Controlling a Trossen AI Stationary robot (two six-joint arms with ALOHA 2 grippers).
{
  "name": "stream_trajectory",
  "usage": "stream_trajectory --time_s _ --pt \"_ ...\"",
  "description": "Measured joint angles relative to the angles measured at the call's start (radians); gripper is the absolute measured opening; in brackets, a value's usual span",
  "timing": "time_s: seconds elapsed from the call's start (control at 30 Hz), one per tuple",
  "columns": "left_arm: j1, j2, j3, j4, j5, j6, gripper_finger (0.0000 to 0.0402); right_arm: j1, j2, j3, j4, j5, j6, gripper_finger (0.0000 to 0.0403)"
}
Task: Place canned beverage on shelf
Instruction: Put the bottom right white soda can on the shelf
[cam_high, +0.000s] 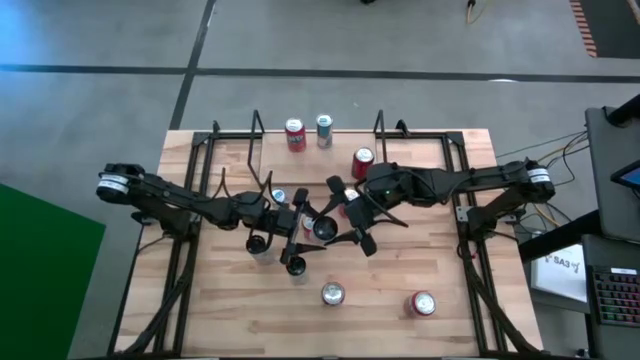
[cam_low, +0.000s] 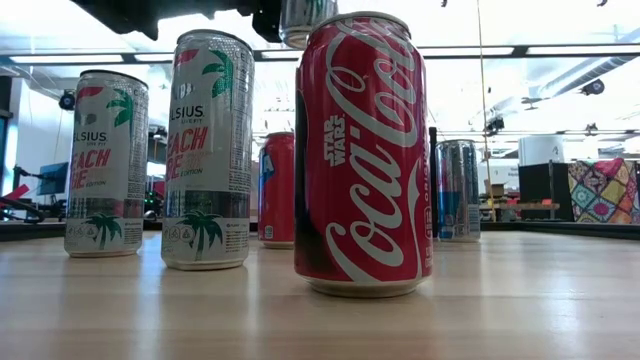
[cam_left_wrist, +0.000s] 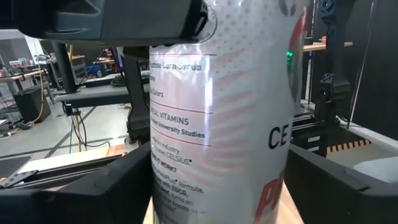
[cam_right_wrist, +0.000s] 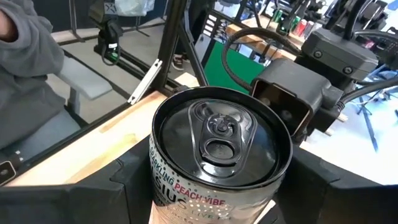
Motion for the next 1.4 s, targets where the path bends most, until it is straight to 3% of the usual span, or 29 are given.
stream_trajectory --time_s 0.2,0.33,0.57,0.73,0.87,1.2,1.4 --pt "0.004 -0.001 0.0 -0.001 -0.001 -0.003 0.0231 0.0 0.0 0.0 -0.001 0.002 0.006 0.0252" --pt "0.005 -0.002 0.0 -0.008 -0.021 -0.008 0.023 0.001 -0.002 0.0 -0.009 0.04 0.042 0.0283" --pt "0.0 -0.028 -0.001 -0.071 -0.249 0.053 0.0244 -0.001 -0.031 0.001 -0.02 0.213 0.13 0.0316" --pt "-0.006 -0.064 -0.001 -0.153 -0.501 0.099 0.0246 0.003 -0.071 0.005 -0.041 0.386 0.153 0.0318" --pt "-0.005 -0.067 -0.002 -0.209 -0.595 0.109 0.0247 0.002 -0.079 0.011 -0.083 0.438 0.185 0.0318" --pt "-0.006 -0.072 -0.002 -0.189 -0.61 0.119 0.0248 0.002 -0.074 0.024 -0.16 0.563 0.256 0.0319" --pt "-0.004 -0.072 -0.002 -0.184 -0.611 0.116 0.0248 0.002 -0.074 0.024 -0.177 0.563 0.276 0.0319"
